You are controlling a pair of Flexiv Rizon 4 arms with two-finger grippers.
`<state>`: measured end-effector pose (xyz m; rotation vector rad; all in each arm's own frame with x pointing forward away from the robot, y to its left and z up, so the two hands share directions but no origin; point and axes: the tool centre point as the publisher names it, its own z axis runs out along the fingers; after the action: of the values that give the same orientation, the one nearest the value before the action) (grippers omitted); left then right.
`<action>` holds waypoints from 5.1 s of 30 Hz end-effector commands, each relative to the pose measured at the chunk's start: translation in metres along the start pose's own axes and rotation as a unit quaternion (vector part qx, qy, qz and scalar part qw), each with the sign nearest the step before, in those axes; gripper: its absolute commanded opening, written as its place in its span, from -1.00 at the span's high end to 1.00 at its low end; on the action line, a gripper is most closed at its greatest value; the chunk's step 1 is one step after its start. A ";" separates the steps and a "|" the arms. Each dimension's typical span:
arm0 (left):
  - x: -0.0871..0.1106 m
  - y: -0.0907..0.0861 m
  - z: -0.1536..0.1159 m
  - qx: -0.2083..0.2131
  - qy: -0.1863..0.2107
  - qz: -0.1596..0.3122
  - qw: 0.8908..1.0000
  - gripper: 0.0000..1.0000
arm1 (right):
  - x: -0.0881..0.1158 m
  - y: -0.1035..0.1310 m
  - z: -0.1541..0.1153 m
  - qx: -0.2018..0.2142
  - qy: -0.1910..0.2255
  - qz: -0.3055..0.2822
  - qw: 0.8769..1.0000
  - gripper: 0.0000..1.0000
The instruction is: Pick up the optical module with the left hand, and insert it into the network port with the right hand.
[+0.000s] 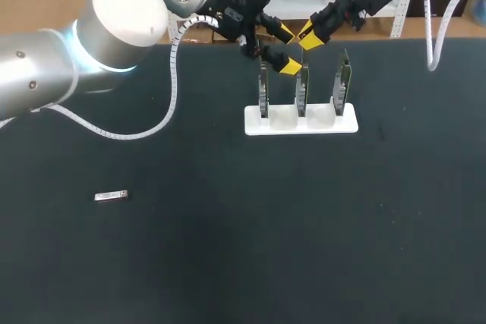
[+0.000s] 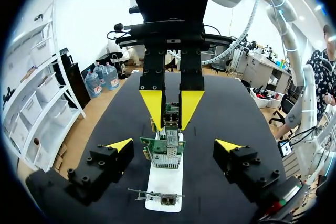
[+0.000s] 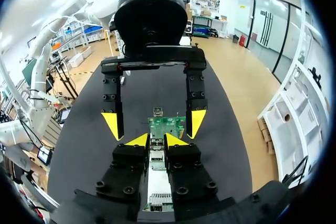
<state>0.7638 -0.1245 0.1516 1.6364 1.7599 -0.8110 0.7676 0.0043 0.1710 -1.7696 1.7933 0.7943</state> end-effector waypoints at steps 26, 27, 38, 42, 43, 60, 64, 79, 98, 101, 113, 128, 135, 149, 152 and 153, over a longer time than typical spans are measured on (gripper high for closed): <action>-0.001 0.002 0.000 0.002 0.002 0.000 1.000 -1.00 | 0.002 0.002 0.001 0.008 0.002 0.003 1.000 1.00; -0.001 0.002 0.000 0.002 0.002 0.000 1.000 -1.00 | 0.002 0.001 0.001 0.009 0.002 0.003 1.000 1.00; -0.001 0.002 0.000 0.002 0.002 0.000 1.000 -1.00 | 0.003 0.004 0.002 0.013 0.000 0.004 1.000 1.00; -0.001 0.002 0.000 0.002 0.002 0.000 1.000 -1.00 | 0.004 0.004 0.002 0.015 -0.001 0.005 1.000 1.00; -0.001 0.002 0.000 0.002 0.002 0.000 1.000 -1.00 | 0.004 0.005 0.002 0.015 -0.001 0.005 1.000 1.00; -0.001 0.002 0.000 0.002 0.002 0.000 1.000 -1.00 | 0.010 0.002 0.005 0.015 0.000 0.012 1.000 1.00; -0.001 0.002 0.000 0.002 0.002 0.000 1.000 -1.00 | 0.011 0.001 0.007 0.015 0.000 0.013 1.000 1.00; -0.001 0.002 0.000 0.002 0.002 0.000 1.000 -1.00 | 0.013 0.000 0.009 0.012 0.001 0.019 1.000 1.00; -0.001 0.002 0.000 0.002 0.002 0.000 1.000 -1.00 | 0.014 0.007 -0.021 0.049 -0.101 0.034 0.993 -1.00; -0.001 0.002 0.000 0.002 0.002 0.000 1.000 -1.00 | 0.017 0.010 -0.031 0.038 -0.164 0.025 0.985 -1.00; -0.001 0.002 0.000 0.002 0.002 0.000 1.000 -1.00 | 0.023 0.009 -0.044 0.049 -0.198 0.011 0.979 0.01; -0.001 0.002 0.000 0.002 0.002 0.000 1.000 -1.00 | 0.010 0.005 -0.035 0.076 -0.166 0.016 0.983 1.00; -0.001 0.002 0.000 0.002 0.002 0.000 1.000 -1.00 | 0.001 0.003 -0.028 0.073 -0.165 0.010 0.983 1.00; -0.001 0.002 0.000 0.002 0.002 0.000 1.000 -1.00 | -0.011 -0.001 -0.014 0.058 -0.157 -0.004 0.986 1.00; -0.001 0.002 0.000 0.002 0.002 0.000 1.000 -1.00 | -0.010 -0.003 -0.010 0.057 -0.150 -0.001 0.987 1.00; -0.001 0.002 0.000 0.002 0.002 0.000 1.000 -1.00 | -0.010 -0.003 -0.009 0.056 -0.147 0.000 0.987 1.00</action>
<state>0.7638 -0.1245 0.1516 1.6365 1.7598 -0.8112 0.7667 0.0012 0.1855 -1.4855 1.6024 0.8838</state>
